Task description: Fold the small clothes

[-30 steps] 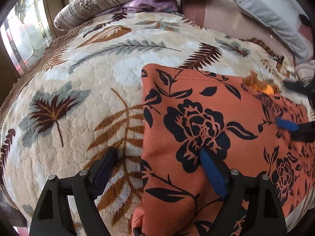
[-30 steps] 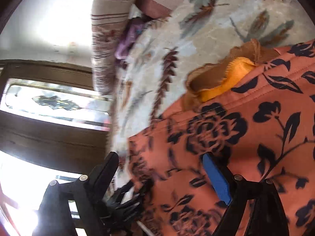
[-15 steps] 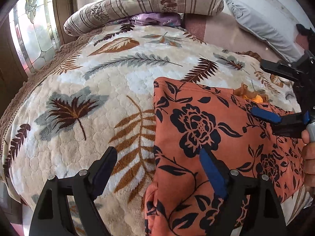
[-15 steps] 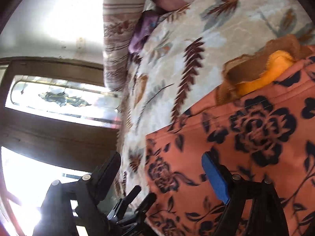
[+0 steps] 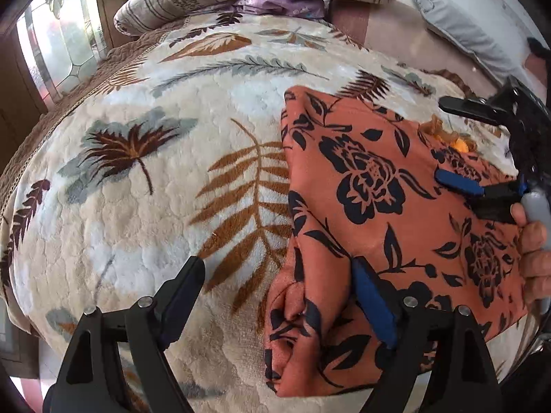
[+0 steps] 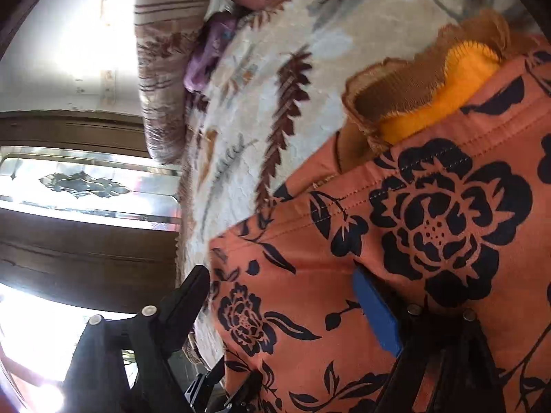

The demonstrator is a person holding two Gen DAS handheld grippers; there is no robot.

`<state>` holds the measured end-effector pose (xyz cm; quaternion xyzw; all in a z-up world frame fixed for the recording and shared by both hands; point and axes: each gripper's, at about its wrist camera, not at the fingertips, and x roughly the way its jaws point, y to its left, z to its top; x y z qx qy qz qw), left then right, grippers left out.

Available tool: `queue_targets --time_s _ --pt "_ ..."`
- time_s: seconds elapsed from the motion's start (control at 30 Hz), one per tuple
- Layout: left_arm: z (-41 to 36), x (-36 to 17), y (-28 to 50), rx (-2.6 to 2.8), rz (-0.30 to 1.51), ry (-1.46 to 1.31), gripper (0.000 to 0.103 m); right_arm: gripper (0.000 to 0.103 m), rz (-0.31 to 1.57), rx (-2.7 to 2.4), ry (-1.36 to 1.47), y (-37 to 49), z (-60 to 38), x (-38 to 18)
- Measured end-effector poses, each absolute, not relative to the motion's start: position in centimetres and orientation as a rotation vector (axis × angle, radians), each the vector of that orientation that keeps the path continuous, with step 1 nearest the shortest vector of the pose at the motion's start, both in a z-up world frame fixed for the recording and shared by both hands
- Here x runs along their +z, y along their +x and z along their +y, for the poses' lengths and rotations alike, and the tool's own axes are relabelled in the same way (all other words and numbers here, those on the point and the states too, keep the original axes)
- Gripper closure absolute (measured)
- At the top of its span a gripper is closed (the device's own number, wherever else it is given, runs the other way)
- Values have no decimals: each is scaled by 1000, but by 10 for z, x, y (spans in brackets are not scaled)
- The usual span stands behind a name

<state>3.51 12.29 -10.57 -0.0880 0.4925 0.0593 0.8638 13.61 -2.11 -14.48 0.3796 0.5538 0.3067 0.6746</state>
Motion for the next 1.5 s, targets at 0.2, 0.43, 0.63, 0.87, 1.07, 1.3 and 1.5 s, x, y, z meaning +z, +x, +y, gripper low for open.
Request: queue_targets --time_s 0.2,0.43,0.63,0.87,1.07,1.3,1.5 --pt "117 -89 12 109 958 -126 16 15 1137 698 731 89 -64 -99" --pt "109 -124 0 133 1078 -73 16 19 1161 502 782 27 -154 -137" --pt "113 -95 -20 140 982 -78 16 18 1004 510 797 0 -200 -104" --pt "125 -97 -21 143 1005 -126 15 20 960 202 943 -13 -277 -136" --pt "146 -90 1 140 1011 -241 15 16 925 121 924 -18 -297 -149" --pt "154 -89 62 93 981 -270 17 16 894 140 907 -21 -300 -148" --pt "155 -116 141 90 1053 -135 39 16 882 156 901 -23 -302 -150"
